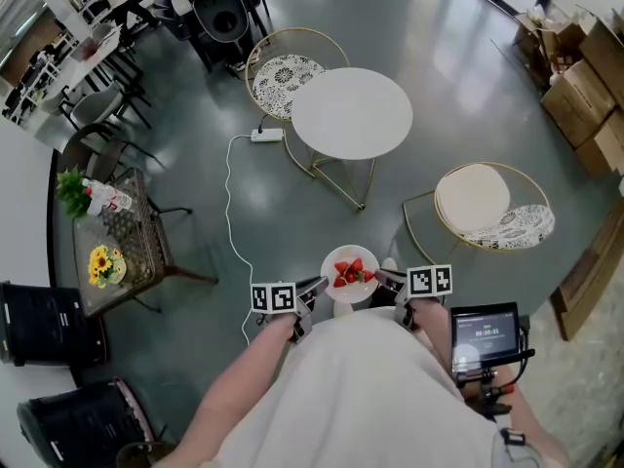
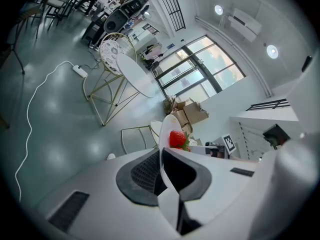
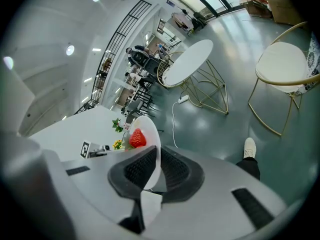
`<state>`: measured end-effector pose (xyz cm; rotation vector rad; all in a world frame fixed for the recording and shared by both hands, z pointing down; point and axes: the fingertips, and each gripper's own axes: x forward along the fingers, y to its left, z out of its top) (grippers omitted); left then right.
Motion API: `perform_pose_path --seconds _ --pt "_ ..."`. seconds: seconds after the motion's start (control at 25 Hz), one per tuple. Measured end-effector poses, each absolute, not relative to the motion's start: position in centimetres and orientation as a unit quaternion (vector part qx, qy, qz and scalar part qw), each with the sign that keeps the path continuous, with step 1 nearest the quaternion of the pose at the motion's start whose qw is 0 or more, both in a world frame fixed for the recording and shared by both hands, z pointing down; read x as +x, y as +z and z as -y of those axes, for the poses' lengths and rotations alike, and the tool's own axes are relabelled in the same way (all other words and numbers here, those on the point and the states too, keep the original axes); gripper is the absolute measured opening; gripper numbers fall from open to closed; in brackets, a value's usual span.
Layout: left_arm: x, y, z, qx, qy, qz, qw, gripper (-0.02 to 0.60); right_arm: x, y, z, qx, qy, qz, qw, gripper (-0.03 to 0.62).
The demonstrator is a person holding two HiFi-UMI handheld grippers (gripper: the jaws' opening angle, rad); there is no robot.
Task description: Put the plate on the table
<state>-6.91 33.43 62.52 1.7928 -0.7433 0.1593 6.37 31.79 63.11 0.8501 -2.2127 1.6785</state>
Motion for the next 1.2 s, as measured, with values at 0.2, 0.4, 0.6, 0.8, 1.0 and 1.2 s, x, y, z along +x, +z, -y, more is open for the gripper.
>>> perform_pose_path --seconds 0.2,0.4,0.6,0.8,1.0,1.2 --pt "-6.8 62.2 -33.4 0.760 0.066 0.316 0.564 0.012 6.6 62.8 -31.7 0.294 0.572 0.756 0.121 0.026" --pt "-6.5 62.9 -32.9 0.757 0.069 0.321 0.565 0.012 7.3 63.2 -31.3 0.297 0.566 0.758 0.129 0.026" --pt "-6.2 61.9 -31.7 0.759 0.062 0.324 0.562 0.012 7.3 62.2 -30.0 0.307 0.556 0.763 0.120 0.026" --pt "-5.9 61.4 -30.2 0.759 0.057 0.324 0.561 0.012 7.4 61.4 -28.5 0.314 0.551 0.765 0.114 0.026" --pt "-5.7 61.9 -30.9 0.754 0.062 0.325 0.568 0.012 7.6 61.8 -29.2 0.315 0.555 0.761 0.113 0.026" --pt "-5.9 61.9 -31.3 0.748 0.057 0.331 0.572 0.012 7.5 61.9 -29.3 0.311 0.555 0.762 0.120 0.026"
